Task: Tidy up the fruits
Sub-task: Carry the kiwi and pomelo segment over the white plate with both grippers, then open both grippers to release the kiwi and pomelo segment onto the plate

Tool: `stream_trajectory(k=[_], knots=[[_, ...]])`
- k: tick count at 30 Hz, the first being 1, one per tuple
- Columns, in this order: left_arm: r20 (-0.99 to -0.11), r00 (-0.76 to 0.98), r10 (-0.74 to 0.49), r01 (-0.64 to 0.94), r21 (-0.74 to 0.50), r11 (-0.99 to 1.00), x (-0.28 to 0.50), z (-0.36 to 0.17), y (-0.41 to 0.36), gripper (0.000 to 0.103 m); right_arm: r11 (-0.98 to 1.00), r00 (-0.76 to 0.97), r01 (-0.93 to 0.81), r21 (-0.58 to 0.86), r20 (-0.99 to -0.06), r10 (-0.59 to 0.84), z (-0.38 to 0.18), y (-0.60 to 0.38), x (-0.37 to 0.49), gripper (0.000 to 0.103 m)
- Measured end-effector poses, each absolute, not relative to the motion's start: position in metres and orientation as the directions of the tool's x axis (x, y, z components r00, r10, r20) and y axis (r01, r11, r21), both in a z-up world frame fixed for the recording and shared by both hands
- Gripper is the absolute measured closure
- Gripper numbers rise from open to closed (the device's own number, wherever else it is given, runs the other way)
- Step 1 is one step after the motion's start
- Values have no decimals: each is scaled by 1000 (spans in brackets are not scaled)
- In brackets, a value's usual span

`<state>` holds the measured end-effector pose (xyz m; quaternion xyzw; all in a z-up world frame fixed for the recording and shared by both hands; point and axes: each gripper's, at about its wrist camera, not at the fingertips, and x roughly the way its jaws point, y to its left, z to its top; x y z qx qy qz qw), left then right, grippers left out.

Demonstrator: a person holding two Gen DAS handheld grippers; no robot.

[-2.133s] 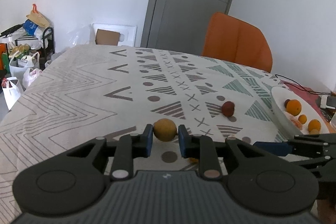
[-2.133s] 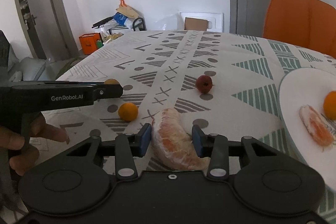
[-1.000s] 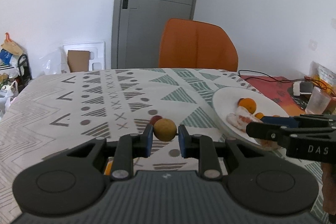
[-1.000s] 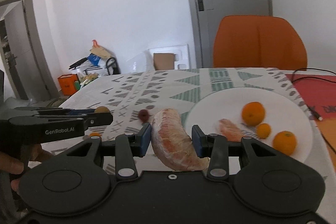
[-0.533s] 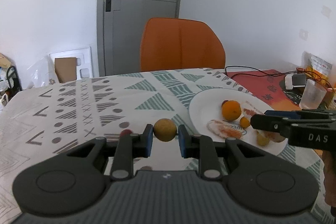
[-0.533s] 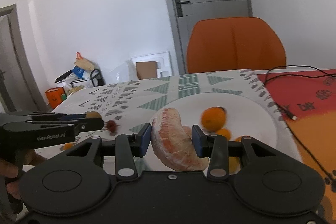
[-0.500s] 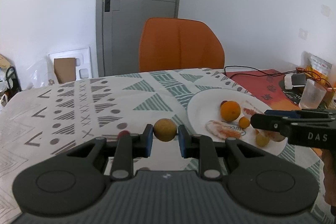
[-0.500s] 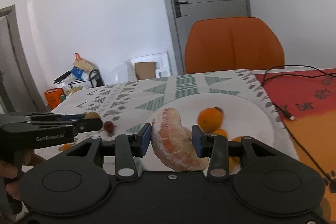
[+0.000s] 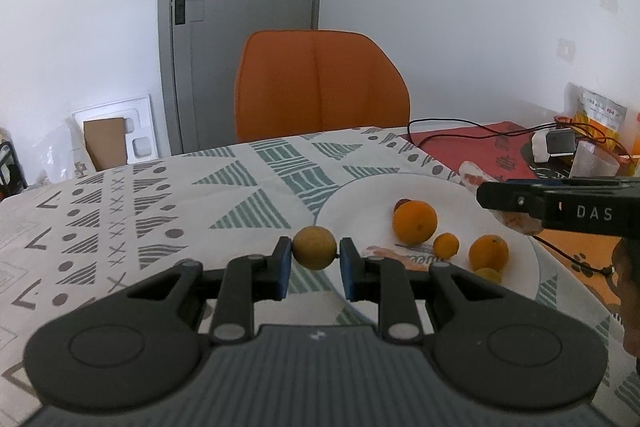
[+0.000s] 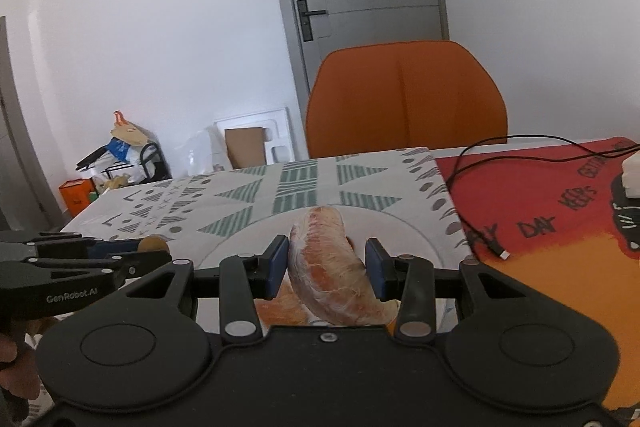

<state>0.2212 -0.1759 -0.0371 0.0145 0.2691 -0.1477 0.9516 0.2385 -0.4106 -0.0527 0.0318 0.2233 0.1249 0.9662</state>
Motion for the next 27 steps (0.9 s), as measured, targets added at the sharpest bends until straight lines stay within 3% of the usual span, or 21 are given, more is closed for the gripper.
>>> stream_trajectory(k=[10, 14, 22, 27], knots=[[-527, 796, -298, 325, -43, 945, 236, -42, -198, 79, 975, 881, -154, 157, -425, 208, -75, -429, 252, 63], [-527, 799, -290, 327, -26, 945, 237, -41, -203, 76, 982, 897, -132, 138, -406, 178, -75, -431, 249, 49], [-536, 815, -220, 243, -27, 970, 235, -41, -181, 49, 972, 882, -157, 176, -418, 218, -73, -430, 248, 45], [-537, 823, -185, 203, -26, 979, 228, -37, -163, 40, 966, 875, -185, 180, -417, 245, -67, -421, 244, 36]])
